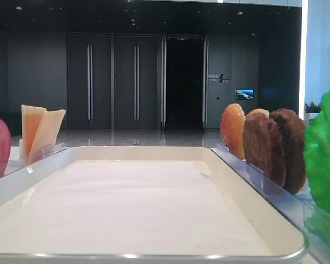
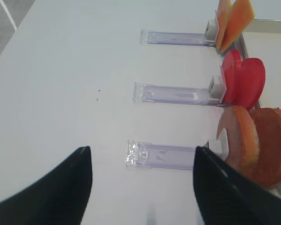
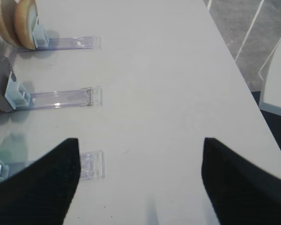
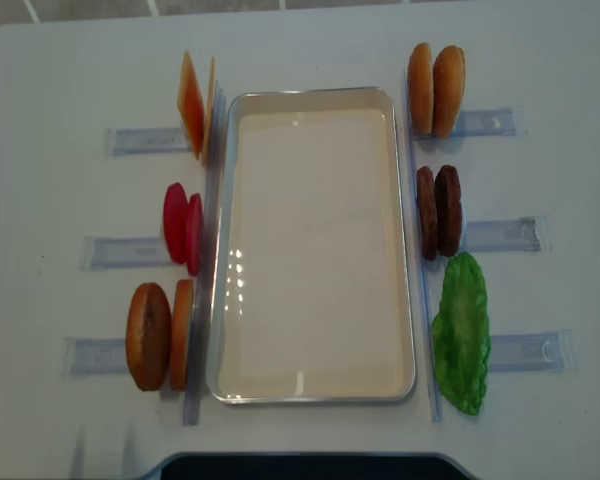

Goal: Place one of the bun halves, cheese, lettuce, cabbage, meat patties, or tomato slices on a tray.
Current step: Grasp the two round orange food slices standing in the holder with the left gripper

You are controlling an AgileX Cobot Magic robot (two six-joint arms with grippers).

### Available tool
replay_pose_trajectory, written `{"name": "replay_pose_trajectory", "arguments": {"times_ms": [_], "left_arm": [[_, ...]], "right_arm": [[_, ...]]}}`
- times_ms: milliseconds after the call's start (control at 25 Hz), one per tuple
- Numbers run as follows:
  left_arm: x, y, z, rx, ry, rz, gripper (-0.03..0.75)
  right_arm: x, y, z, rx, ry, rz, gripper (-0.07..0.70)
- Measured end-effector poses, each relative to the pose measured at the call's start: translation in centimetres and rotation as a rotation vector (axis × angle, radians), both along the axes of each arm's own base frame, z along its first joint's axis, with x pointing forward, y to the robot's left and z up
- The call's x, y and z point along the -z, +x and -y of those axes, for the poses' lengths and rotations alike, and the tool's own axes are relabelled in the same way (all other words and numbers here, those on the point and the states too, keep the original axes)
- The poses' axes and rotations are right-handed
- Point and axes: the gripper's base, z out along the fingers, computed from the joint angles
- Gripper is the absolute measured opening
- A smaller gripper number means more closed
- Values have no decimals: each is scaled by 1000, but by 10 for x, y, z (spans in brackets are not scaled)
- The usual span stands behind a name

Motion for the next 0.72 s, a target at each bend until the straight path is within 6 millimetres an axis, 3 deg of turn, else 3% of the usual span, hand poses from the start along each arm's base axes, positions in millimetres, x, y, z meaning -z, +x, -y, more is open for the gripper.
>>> {"name": "replay_pose_trajectory", "arguments": {"times_ms": [400, 720], "left_arm": [[0, 1, -2, -15, 16, -7, 516], [2, 35, -2, -26, 0, -241, 516]], "right_arm": [[0, 0, 0, 0, 0, 0, 541], [0, 0, 0, 0, 0, 0, 541]]}}
